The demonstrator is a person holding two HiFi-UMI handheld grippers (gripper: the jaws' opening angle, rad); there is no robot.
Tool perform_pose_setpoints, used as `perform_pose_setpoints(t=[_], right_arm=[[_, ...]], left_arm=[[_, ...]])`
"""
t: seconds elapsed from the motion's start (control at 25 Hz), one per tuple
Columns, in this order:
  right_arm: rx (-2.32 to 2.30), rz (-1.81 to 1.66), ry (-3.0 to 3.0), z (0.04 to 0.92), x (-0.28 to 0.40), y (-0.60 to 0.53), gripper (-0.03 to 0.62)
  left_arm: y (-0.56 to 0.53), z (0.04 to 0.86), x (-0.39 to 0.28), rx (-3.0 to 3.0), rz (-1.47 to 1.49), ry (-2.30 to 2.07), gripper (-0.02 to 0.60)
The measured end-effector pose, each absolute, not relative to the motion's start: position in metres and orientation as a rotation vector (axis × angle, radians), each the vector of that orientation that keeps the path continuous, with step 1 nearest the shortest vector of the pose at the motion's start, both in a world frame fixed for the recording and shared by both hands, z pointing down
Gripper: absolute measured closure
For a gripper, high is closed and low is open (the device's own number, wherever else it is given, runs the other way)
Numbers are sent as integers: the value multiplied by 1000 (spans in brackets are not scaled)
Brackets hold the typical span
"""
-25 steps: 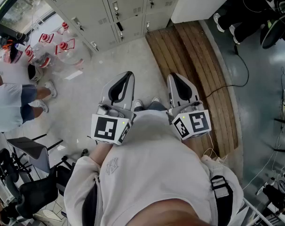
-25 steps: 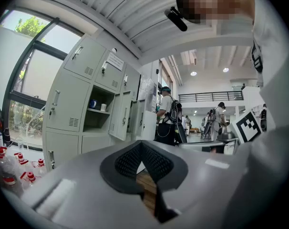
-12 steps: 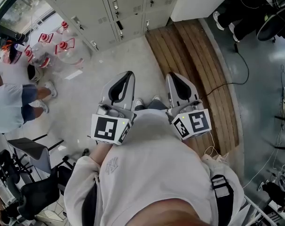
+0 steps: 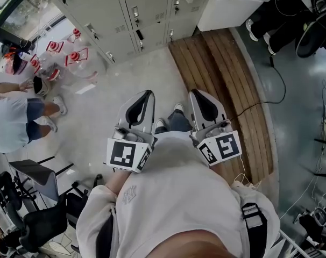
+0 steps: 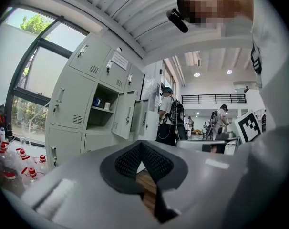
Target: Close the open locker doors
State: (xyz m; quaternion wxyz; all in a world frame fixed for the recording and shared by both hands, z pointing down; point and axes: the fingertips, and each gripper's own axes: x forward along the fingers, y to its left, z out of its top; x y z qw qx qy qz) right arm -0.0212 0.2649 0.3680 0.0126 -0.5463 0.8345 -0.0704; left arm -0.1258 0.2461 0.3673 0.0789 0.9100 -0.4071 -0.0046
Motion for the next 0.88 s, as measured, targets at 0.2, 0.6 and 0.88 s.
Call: perform_pose_setpoints(t=[0.2, 0.6, 0.88], right_arm=[[-1683, -246, 2619, 375, -16, 246, 582], [-1605, -228, 2671, 372, 32, 169, 582], [-1509, -149, 2738, 356, 77, 104, 582]], left_arm=[[229, 372, -121, 2699, -9, -1247, 589], [156, 367, -76, 2667, -37, -1334, 589], [102, 352, -37, 2649, -82, -1441, 589]])
